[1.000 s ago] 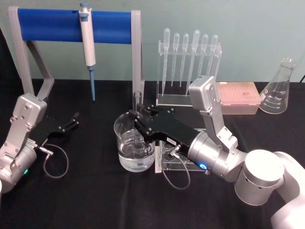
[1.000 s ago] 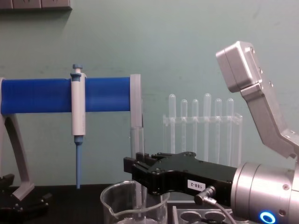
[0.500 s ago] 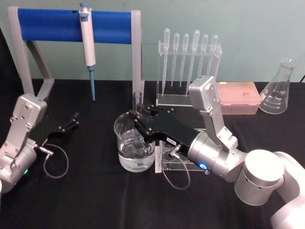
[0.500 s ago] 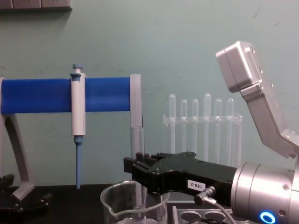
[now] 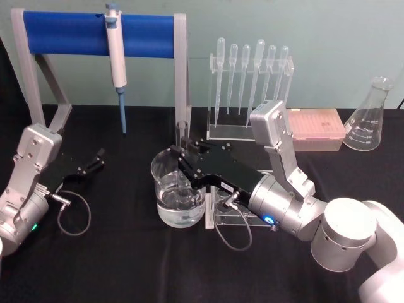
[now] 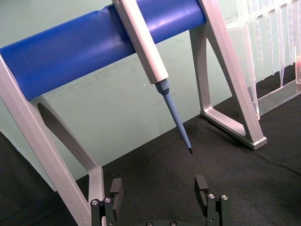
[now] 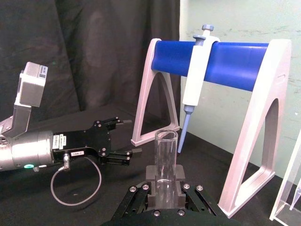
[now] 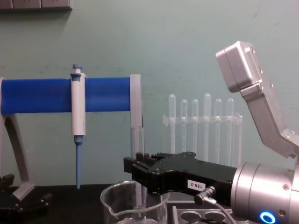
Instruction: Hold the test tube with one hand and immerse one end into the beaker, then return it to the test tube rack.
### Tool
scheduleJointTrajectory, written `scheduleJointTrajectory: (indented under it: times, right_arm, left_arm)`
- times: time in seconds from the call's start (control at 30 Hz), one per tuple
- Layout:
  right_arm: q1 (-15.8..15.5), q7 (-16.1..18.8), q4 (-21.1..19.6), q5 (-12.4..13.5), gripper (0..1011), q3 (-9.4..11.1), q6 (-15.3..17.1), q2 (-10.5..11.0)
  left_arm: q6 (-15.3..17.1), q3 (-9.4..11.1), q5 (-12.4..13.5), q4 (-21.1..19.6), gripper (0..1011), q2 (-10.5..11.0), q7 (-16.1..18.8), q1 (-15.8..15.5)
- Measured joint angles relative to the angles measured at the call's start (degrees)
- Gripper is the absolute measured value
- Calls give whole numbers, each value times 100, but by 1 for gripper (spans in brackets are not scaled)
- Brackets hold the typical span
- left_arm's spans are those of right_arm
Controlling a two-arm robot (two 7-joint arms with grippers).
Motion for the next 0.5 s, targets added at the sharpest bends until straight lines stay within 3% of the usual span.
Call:
scheduleJointTrajectory:
  times: [0.5]
  right_arm:
    - [0,0,0,0,224,0,0,0]
  left_arm:
    - [0,0,0,0,1000,0,0,0]
